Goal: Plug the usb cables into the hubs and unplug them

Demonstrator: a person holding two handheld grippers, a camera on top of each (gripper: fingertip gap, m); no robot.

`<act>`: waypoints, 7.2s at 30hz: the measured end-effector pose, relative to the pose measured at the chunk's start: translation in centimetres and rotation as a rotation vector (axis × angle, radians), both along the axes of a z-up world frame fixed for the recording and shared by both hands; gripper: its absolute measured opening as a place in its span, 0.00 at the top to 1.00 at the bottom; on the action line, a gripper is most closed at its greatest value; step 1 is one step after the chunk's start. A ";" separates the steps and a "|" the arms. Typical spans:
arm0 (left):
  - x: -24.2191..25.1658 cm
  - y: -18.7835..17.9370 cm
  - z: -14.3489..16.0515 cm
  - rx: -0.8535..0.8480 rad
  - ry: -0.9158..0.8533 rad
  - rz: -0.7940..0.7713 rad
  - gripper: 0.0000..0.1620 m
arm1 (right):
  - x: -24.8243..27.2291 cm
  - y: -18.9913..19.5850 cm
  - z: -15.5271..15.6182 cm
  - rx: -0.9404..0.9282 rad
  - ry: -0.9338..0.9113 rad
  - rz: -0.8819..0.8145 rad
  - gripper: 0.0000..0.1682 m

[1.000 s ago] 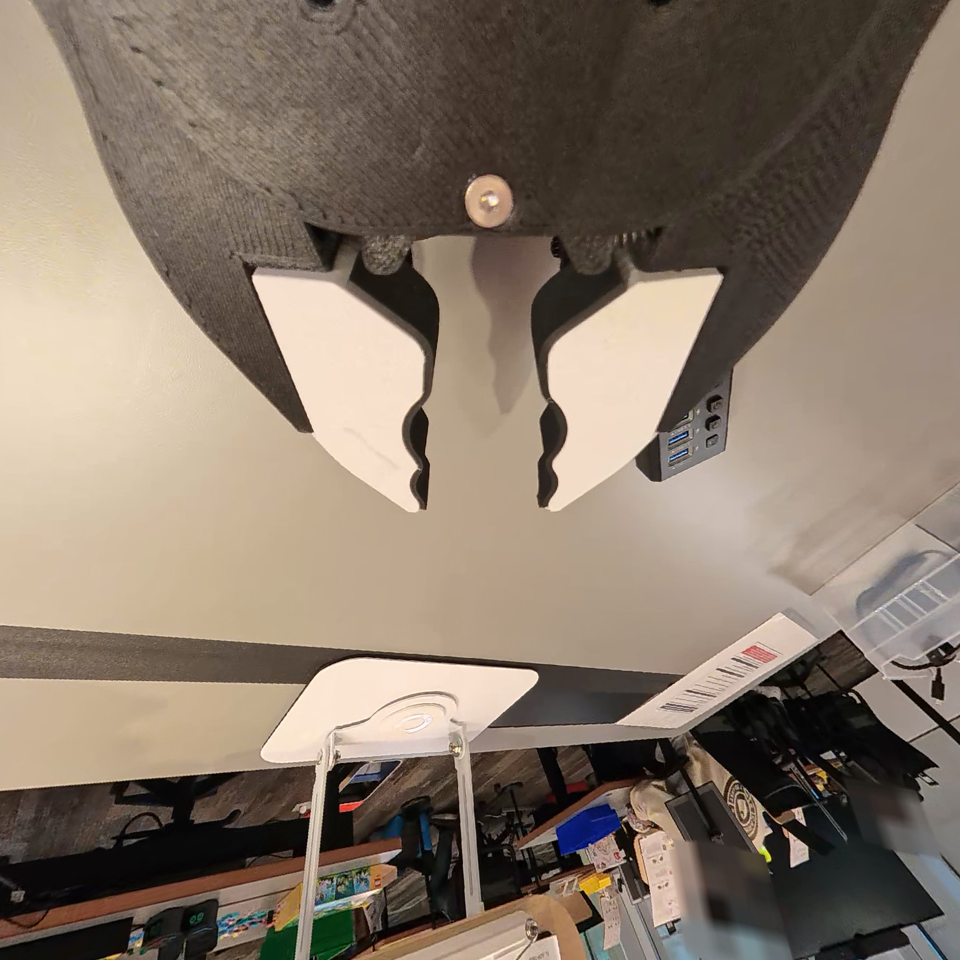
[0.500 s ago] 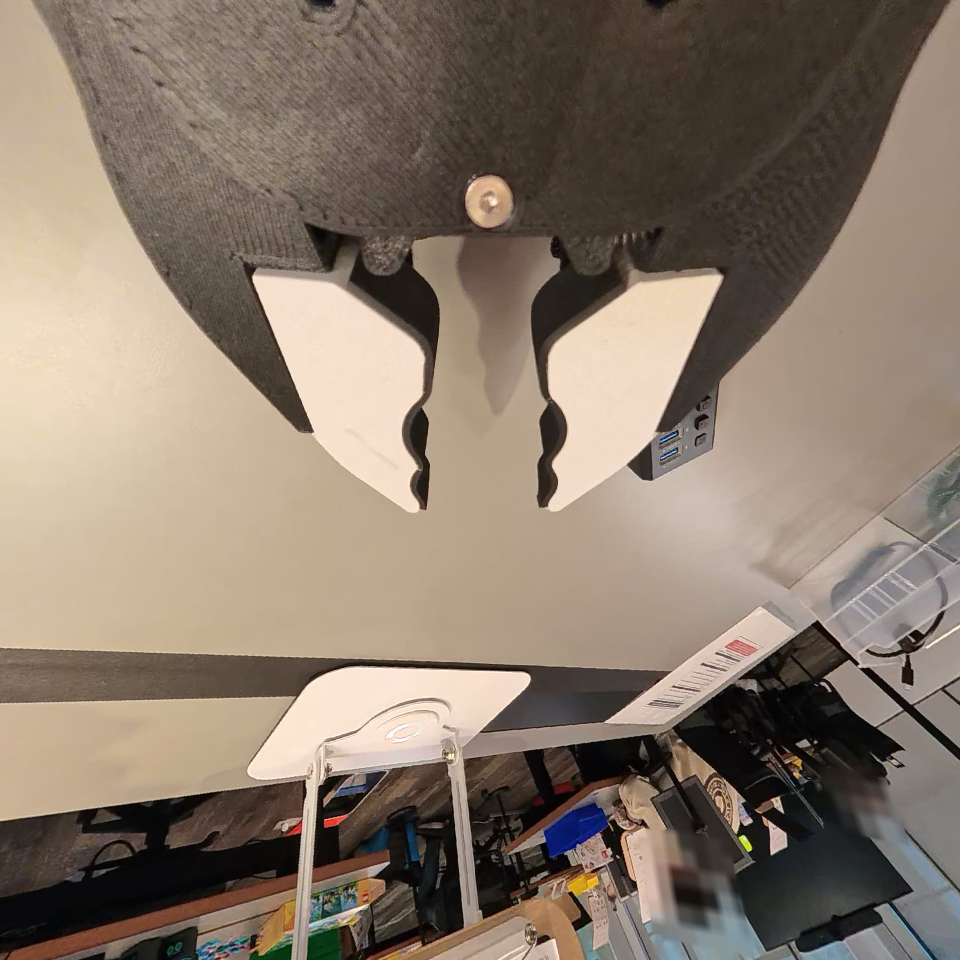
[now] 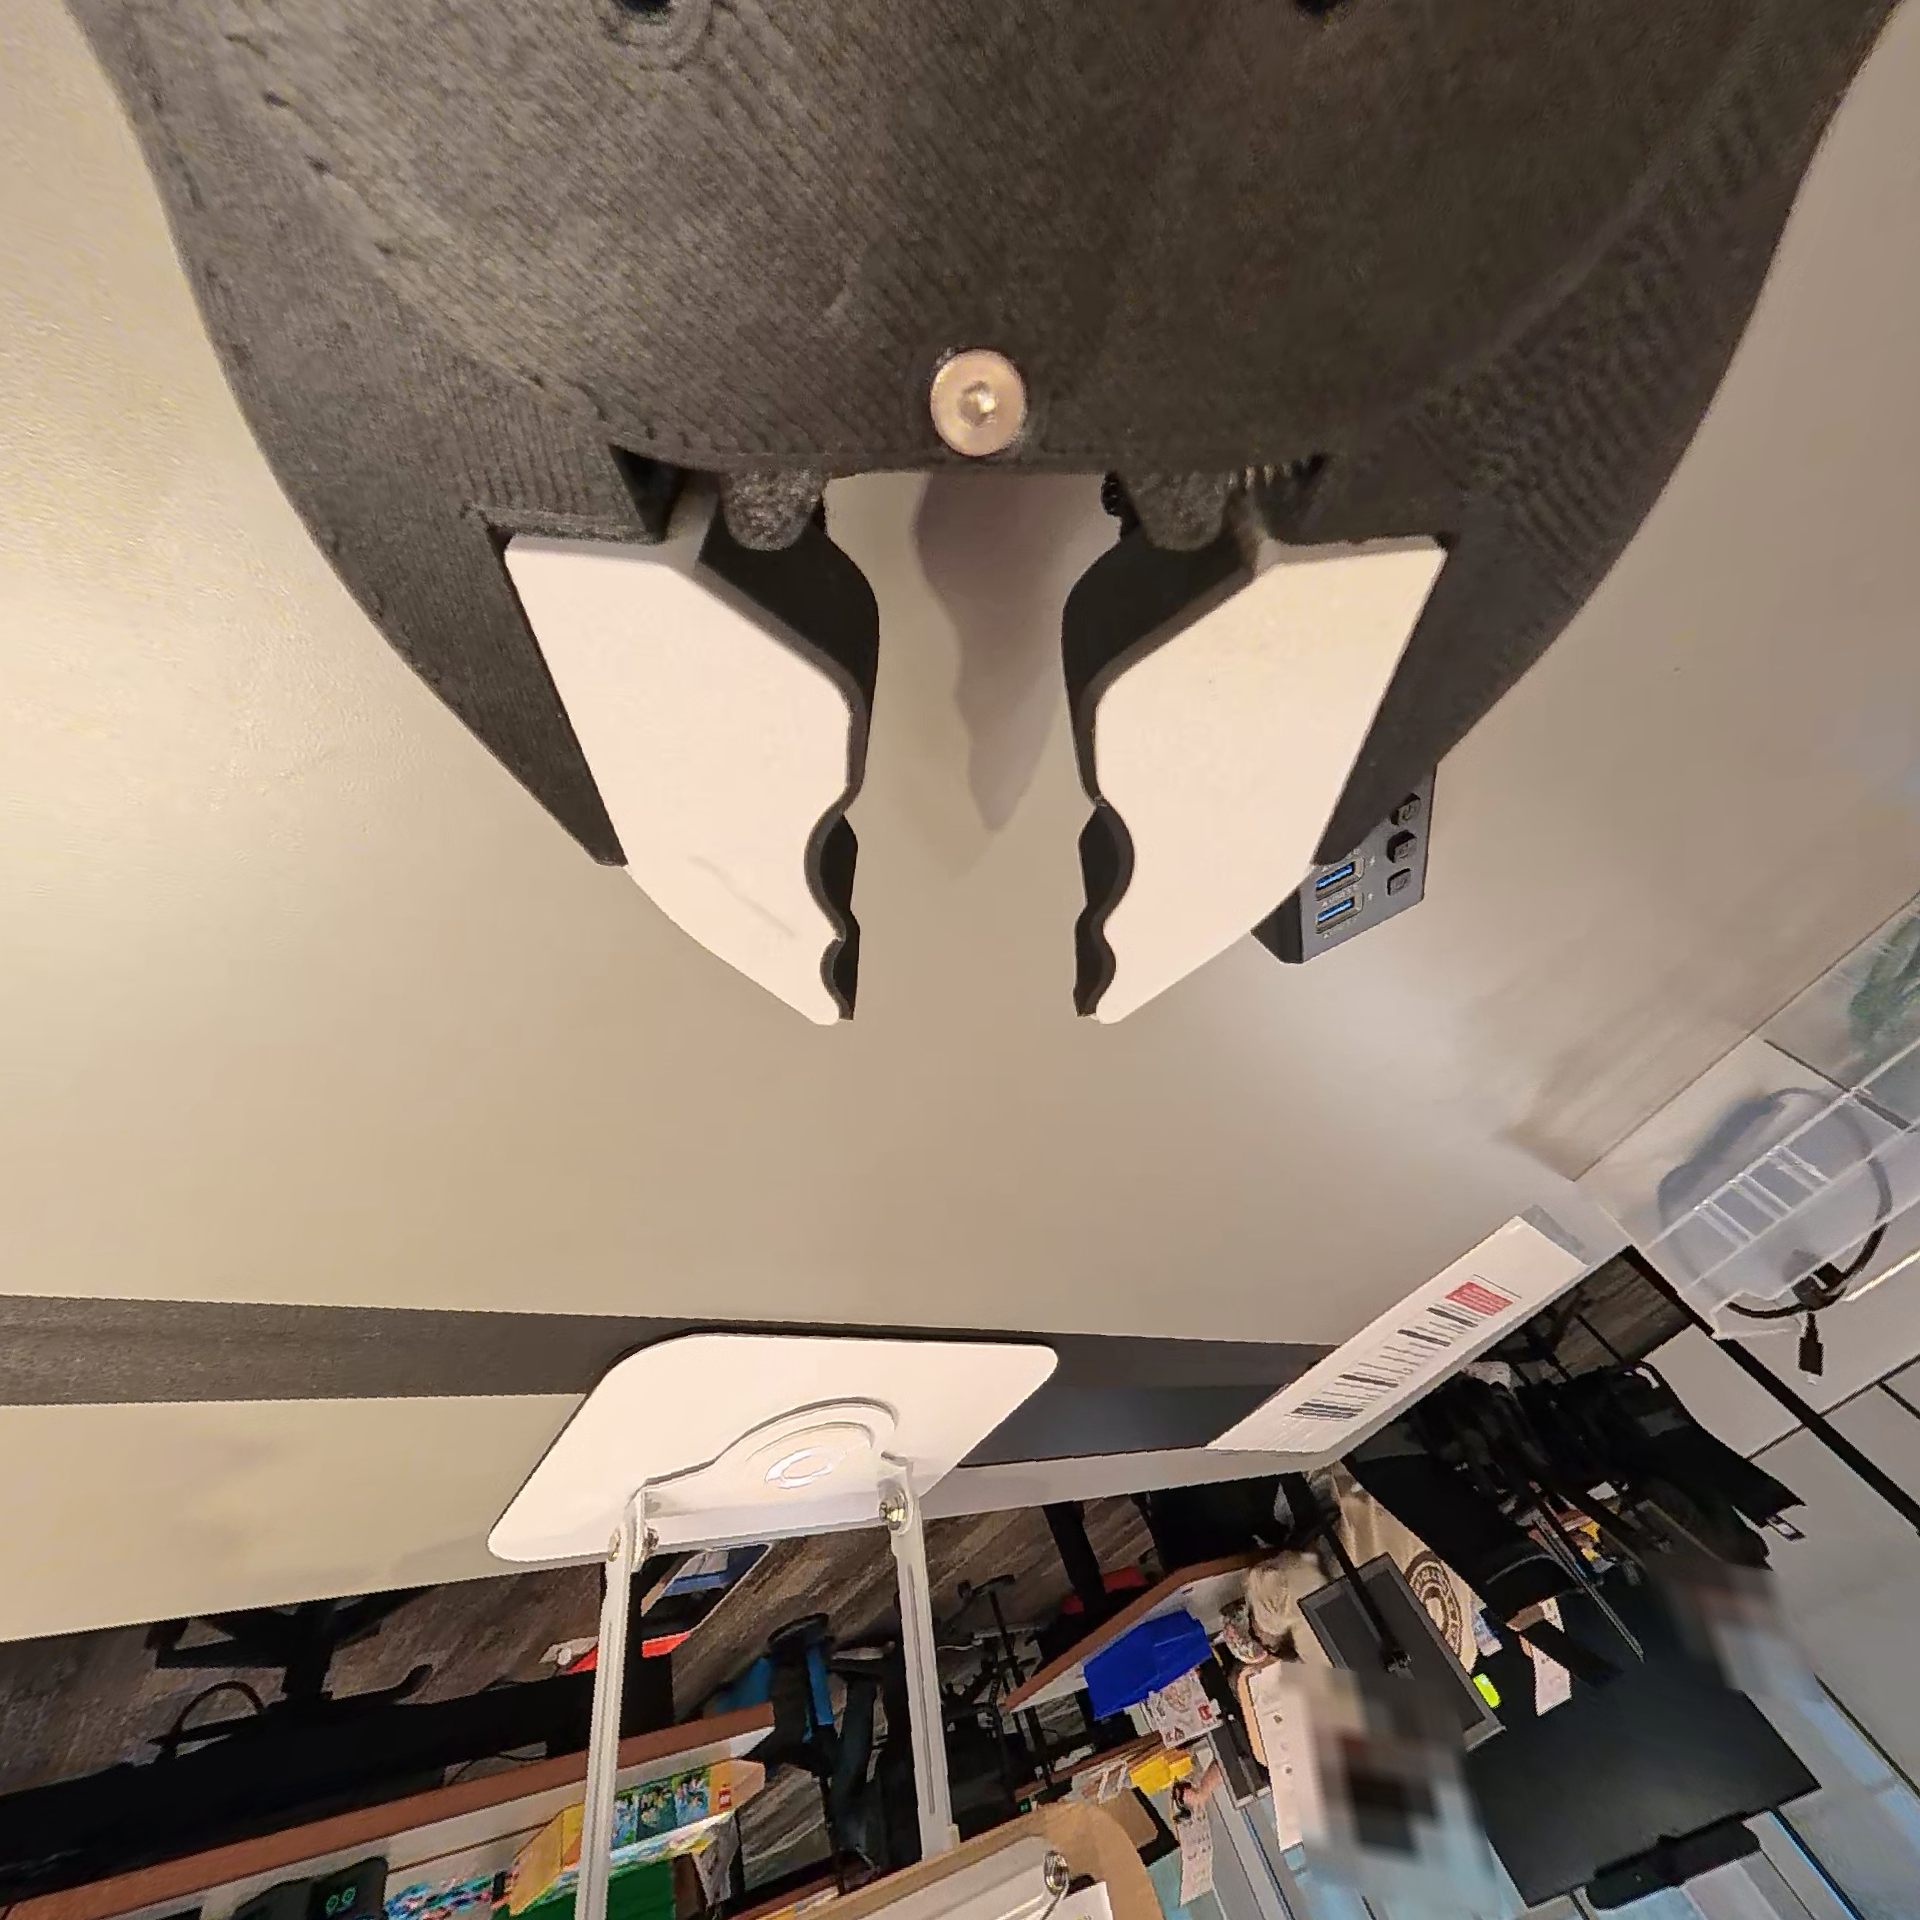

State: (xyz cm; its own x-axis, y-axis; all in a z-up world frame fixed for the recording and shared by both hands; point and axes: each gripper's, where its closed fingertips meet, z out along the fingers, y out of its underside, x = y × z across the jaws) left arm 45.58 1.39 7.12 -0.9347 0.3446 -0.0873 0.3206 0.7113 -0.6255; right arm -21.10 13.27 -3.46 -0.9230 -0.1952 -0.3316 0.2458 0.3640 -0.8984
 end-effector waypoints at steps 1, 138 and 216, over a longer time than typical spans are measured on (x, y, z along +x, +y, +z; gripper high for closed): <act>-0.3 0.2 1.6 -0.039 -0.010 -0.006 0.98 | 0.0 0.0 0.0 0.000 0.001 0.001 0.77; -52.0 15.8 -8.2 -0.236 0.685 -1.633 0.97 | 12.2 4.2 3.0 -0.095 0.168 0.579 0.89; -53.9 15.7 -8.8 -1.496 -0.573 -1.533 0.97 | 13.6 5.8 1.0 0.239 0.061 0.592 0.81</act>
